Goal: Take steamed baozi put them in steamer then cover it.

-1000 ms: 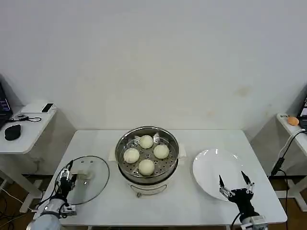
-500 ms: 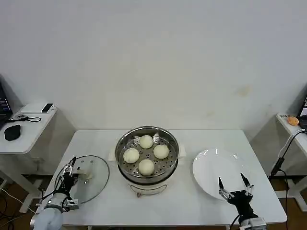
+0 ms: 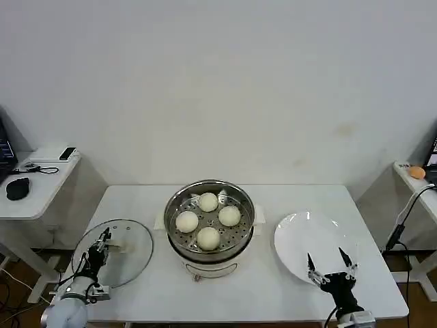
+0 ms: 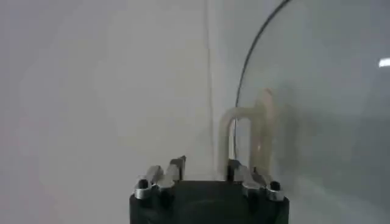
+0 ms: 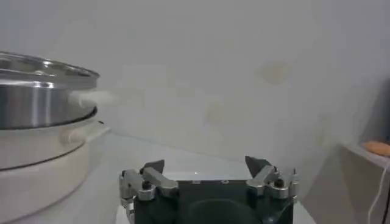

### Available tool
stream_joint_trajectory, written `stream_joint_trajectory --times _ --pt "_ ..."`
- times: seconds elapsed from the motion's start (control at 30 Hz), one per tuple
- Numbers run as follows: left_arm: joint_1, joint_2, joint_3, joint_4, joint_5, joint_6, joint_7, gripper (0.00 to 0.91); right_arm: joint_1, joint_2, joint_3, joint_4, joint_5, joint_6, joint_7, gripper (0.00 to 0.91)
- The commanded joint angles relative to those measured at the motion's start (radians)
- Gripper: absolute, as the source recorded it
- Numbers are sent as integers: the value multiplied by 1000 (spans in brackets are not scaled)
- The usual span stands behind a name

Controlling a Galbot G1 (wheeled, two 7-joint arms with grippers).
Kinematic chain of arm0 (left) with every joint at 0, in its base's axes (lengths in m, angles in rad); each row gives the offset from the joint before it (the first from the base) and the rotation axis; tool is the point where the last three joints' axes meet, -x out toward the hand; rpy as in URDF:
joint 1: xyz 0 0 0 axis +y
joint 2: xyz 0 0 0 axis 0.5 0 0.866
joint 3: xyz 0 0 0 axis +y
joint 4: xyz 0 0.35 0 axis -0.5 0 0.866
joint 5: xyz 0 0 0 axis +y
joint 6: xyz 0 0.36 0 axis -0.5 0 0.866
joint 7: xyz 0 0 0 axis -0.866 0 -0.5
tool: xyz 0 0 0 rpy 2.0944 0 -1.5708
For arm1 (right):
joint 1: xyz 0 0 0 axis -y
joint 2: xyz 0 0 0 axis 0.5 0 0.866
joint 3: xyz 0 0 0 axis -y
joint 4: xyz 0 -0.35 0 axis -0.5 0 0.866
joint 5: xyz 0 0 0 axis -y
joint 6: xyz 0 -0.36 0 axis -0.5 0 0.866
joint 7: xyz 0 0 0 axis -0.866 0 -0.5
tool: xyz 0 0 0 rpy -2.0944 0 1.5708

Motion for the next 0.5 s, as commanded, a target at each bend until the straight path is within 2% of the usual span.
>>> stream_joint_trajectory --times 0.03,0.33,0.5 --pt "52 8 -39 -114 -2 13 -21 0 0 0 -5 1 -5 0 0 907" --pt "111 11 -90 -325 -60 209 24 0 1 -18 -26 -7 -15 0 -3 907" --pt "114 21 -112 -446 -61 315 111 0 4 -32 -29 -13 -16 -1 -6 907"
